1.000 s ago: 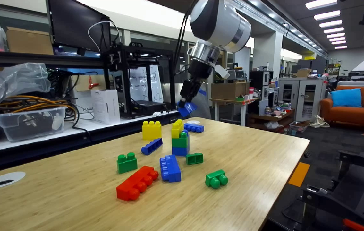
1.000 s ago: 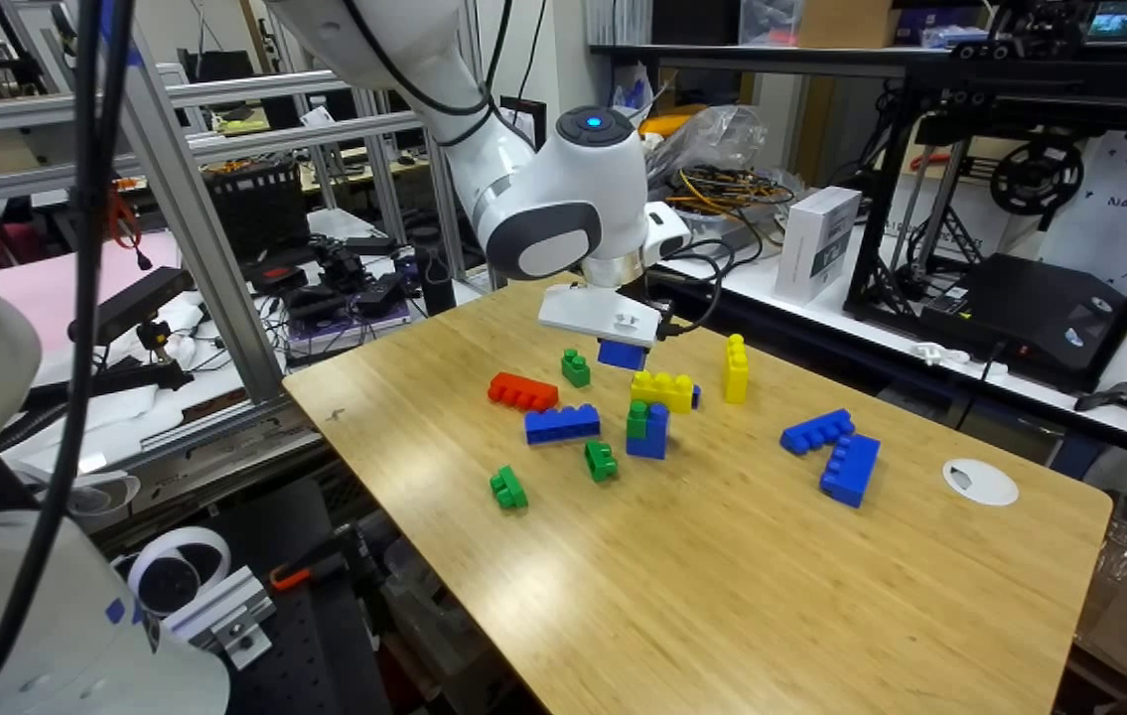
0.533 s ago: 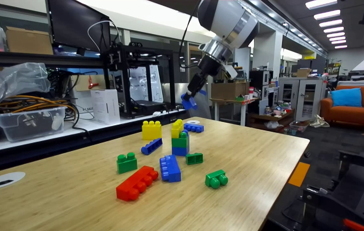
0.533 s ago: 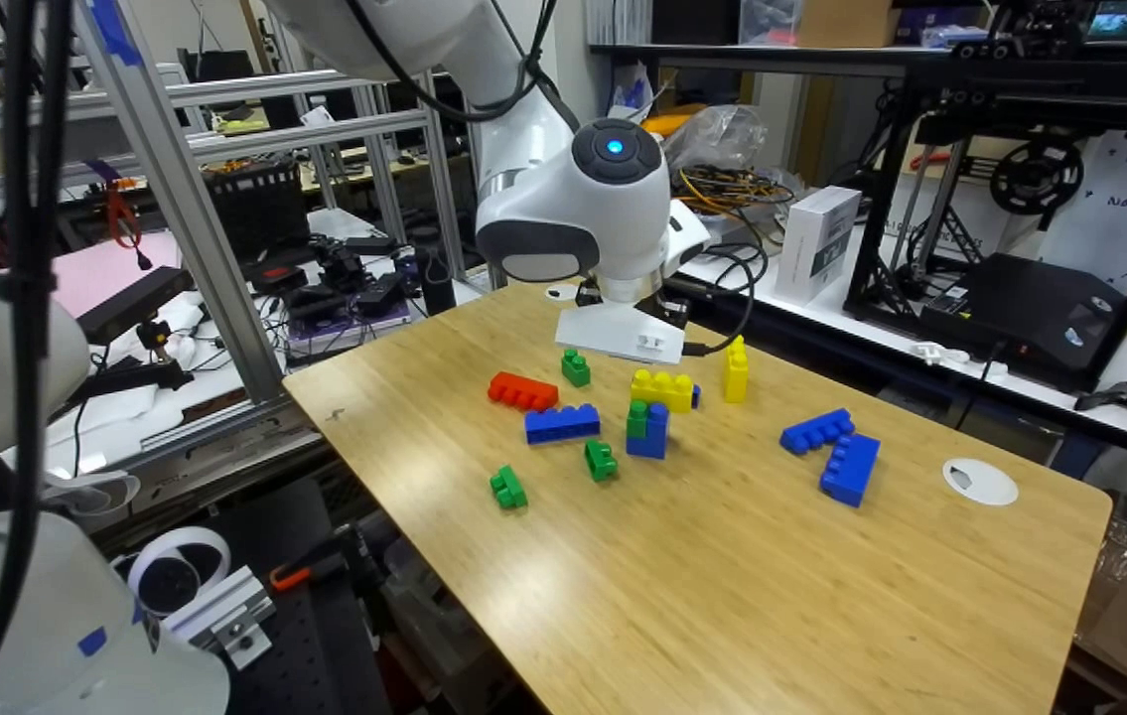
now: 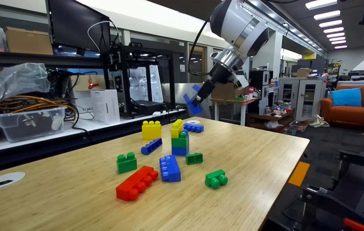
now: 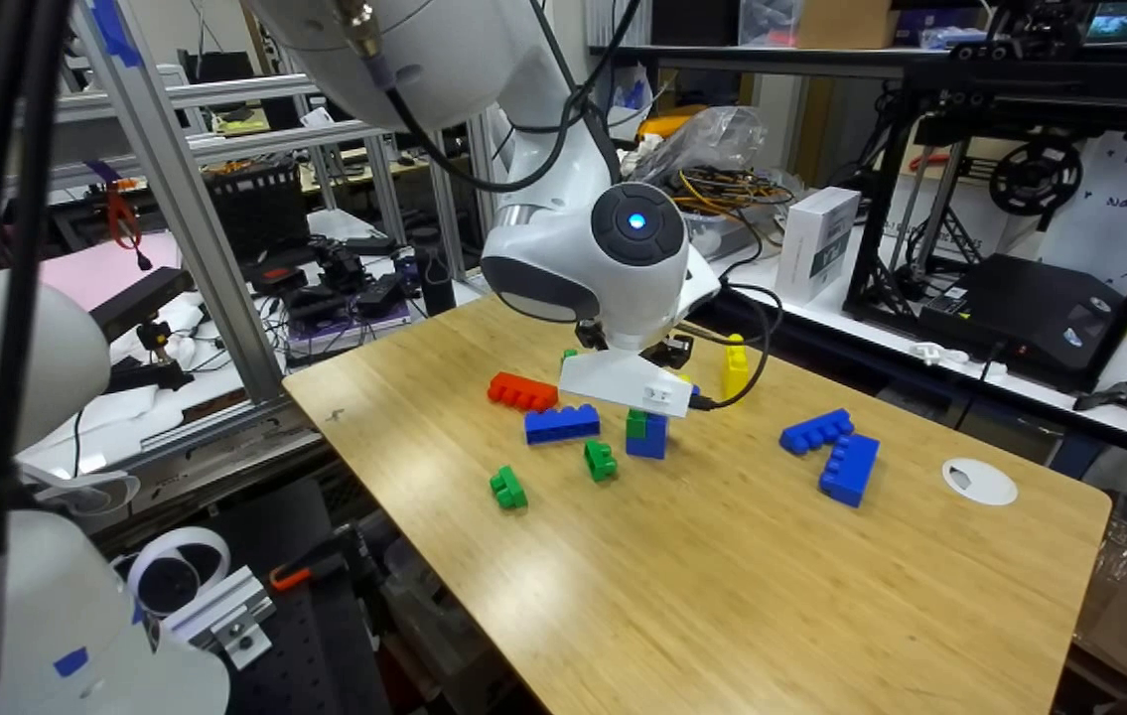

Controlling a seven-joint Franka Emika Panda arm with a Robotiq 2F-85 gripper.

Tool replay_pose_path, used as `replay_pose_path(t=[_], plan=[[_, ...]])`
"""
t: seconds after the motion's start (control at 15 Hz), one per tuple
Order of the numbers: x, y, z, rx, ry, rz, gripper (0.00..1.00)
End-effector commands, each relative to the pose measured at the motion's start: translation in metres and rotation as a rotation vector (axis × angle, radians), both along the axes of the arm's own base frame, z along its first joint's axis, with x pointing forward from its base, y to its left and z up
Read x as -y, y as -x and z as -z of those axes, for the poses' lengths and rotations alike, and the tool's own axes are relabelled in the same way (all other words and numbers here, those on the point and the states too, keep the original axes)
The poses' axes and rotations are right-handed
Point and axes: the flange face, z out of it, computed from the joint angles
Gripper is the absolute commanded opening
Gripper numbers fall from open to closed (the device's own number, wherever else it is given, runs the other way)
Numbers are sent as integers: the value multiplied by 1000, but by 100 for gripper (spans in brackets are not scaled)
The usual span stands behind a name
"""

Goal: Move the block tower to the right and add one more blue block on top

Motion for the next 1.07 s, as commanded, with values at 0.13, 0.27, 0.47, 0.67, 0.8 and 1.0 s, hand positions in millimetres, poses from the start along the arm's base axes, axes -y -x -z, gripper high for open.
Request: replay_pose_path(t=[0.13,0.27,0.47,0.67,0.8,1.0], plan=[[-5,8,14,39,-40,-7,44],[-6,9,18,38,-53,1,44],[-8,7,20,11,-56,3,69],[-8,7,20,12,-62,6,69],[-8,7,20,13,-62,5,69],[-8,7,20,13,-62,5,69]])
